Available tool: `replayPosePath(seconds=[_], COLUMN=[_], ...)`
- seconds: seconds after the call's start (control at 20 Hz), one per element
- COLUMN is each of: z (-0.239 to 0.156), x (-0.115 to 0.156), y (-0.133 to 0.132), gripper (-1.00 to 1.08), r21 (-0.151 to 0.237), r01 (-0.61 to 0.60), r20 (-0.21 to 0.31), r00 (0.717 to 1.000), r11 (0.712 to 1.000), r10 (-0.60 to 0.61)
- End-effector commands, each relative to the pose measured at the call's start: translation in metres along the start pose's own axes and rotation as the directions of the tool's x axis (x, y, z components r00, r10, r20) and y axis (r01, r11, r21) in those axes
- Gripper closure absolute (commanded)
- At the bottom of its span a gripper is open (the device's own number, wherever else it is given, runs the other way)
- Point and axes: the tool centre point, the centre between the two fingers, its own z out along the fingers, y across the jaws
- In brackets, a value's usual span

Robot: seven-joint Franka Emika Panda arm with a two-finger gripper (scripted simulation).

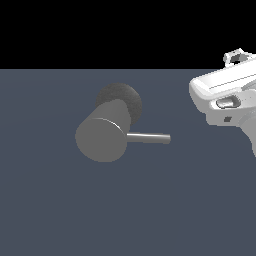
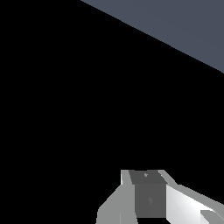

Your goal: Turn on the faucet by rotating a designated handle.

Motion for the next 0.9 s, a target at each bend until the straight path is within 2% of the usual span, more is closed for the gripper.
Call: replayPosePath(seconds=[0.0, 0.25, 0.45, 0.65, 0.85], z=[-0.02, -0.062, -0.093, -0.118, -0.135], x=[0.027, 0.073, 0.099, 0.117, 0.128], y=[0.01, 0.033, 0.049, 0.061, 0.068], gripper=[1.08, 1.08, 1.08, 1.08, 1.08], r21=[0.029, 0.079, 0.107, 0.125, 0.135], r01=[-0.031, -0.075, -0.094, -0.106, -0.107], r20=[-0.094, -0.267, -0.375, -0.452, -0.503], r00=[0.995, 0.959, 0.918, 0.879, 0.849], r11=[0.999, 0.994, 0.99, 0.987, 0.985], r10=[0.034, 0.094, 0.128, 0.151, 0.161])
